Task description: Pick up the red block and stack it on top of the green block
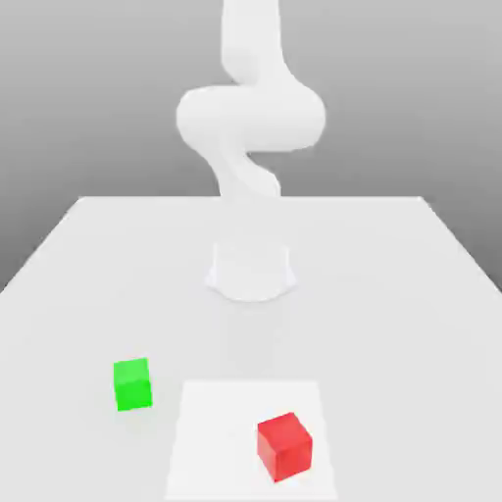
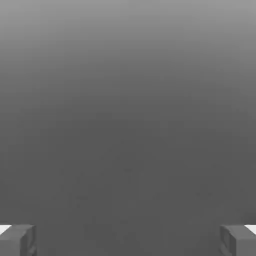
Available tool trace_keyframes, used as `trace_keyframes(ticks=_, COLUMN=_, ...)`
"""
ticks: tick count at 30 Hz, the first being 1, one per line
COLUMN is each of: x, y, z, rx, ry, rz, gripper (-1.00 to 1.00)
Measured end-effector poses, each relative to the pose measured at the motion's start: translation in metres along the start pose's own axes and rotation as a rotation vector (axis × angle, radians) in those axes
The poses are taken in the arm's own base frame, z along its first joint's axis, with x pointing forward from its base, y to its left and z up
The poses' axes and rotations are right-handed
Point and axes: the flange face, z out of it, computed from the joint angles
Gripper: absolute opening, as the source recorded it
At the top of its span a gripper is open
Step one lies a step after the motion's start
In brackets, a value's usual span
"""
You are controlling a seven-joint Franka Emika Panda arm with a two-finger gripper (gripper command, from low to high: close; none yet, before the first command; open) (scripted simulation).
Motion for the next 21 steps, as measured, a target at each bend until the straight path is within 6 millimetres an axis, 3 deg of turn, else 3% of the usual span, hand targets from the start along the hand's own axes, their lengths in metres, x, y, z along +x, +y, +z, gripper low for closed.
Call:
trace_keyframes(ticks=5, x=-0.019, y=0.01, z=0.108, rx=-0.082, ry=-0.141, rz=-0.079, gripper=0.0)
trace_keyframes(ticks=11, x=-0.065, y=0.038, z=0.222, rx=-0.181, ry=-0.299, rz=-0.174, gripper=0.0)
trace_keyframes(ticks=16, x=-0.117, y=0.076, z=0.302, rx=-0.267, ry=-0.425, rz=-0.257, gripper=0.0)
trace_keyframes(ticks=21, x=-0.177, y=0.125, z=0.364, rx=-0.356, ry=-0.549, rz=-0.346, gripper=0.0)
